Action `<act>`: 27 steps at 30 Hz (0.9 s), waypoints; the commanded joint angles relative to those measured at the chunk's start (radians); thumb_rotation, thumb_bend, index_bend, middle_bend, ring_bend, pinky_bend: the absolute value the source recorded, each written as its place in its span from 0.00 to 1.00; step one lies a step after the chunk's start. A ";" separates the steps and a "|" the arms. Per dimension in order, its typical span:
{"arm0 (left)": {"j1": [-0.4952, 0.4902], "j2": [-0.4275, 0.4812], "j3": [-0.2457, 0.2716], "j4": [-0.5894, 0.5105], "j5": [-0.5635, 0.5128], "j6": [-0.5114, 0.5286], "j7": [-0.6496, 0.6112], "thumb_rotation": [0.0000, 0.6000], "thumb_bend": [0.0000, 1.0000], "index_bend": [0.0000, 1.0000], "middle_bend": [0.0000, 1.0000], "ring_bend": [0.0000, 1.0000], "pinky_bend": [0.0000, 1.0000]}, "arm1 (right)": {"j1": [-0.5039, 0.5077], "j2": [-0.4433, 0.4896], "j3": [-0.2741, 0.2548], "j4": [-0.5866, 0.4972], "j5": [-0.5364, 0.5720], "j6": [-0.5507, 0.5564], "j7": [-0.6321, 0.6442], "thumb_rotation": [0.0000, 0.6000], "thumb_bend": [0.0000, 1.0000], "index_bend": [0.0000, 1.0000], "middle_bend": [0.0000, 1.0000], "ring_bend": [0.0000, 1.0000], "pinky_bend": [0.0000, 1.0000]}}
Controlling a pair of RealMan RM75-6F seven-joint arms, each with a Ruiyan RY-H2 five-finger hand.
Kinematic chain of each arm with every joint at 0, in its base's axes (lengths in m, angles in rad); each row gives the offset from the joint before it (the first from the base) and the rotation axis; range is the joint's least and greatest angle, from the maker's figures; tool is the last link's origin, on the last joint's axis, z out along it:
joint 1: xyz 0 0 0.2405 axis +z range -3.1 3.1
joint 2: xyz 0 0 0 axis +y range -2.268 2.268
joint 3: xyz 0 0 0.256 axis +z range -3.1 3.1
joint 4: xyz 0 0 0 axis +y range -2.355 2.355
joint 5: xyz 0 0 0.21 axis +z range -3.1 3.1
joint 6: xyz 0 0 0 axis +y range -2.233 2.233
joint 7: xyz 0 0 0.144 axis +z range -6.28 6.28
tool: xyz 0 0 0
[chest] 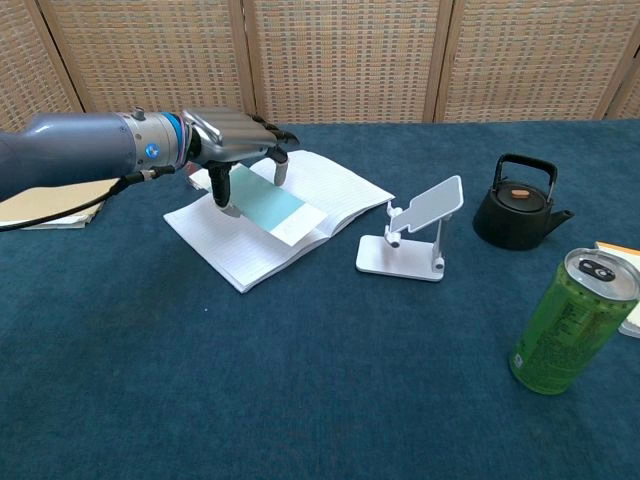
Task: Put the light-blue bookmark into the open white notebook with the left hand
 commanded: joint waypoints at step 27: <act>-0.047 -0.152 0.020 0.263 0.020 -0.094 -0.094 1.00 0.23 0.50 0.00 0.00 0.00 | 0.005 -0.016 -0.001 0.032 0.011 -0.025 0.005 1.00 0.09 0.05 0.00 0.00 0.00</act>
